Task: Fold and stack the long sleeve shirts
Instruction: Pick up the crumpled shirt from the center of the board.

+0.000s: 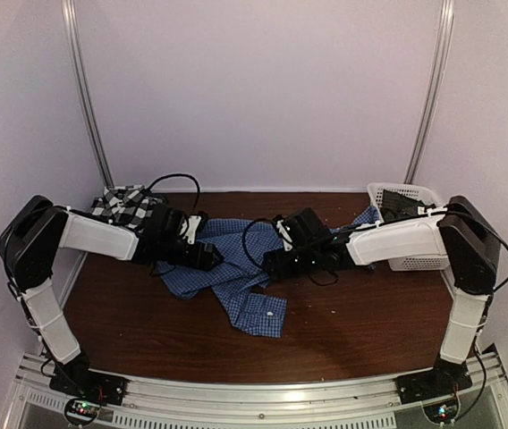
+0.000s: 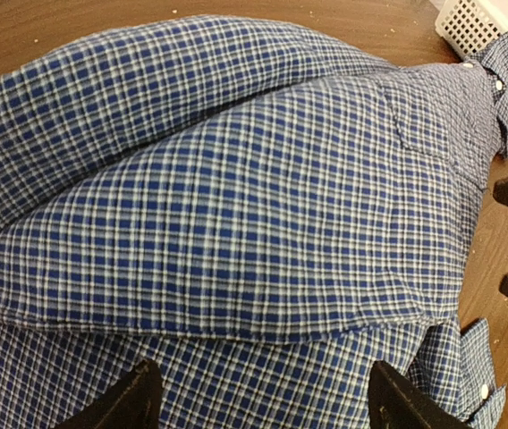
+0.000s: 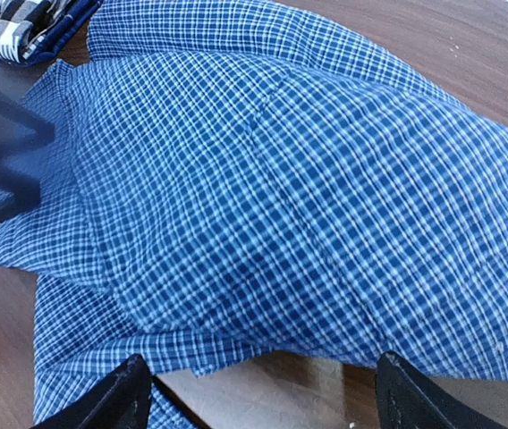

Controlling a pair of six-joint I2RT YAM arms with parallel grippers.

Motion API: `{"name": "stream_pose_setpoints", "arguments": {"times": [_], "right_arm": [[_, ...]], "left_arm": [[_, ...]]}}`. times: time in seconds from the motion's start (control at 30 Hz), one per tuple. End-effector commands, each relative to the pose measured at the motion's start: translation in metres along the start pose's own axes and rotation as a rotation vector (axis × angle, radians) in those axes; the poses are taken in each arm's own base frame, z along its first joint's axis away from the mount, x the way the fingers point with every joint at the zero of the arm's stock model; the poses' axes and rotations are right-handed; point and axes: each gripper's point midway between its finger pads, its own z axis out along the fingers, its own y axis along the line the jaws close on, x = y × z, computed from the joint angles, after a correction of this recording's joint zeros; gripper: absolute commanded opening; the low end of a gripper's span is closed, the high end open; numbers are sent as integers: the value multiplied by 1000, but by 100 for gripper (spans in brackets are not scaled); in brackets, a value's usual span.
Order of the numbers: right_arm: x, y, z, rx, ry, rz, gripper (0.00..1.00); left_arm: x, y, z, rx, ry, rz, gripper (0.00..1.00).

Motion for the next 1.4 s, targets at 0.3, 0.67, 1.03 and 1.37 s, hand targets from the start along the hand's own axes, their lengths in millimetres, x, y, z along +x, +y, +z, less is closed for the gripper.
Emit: {"name": "stream_pose_setpoints", "arguments": {"times": [0.3,0.67,1.03,1.37], "right_arm": [[1,-10,37,119,126,-301,95],[4,-48,39,329,181,-497,85],[-9,-61,43,419,158,-574,44],[-52,-66,15,444,45,-540,0]], "left_arm": [[-14,-2,-29,-17,-77,-7,81],[-10,2,-32,-41,-62,0,81],[-3,4,-29,-45,-47,-5,81],[-3,8,-33,-71,-48,4,81]]}}
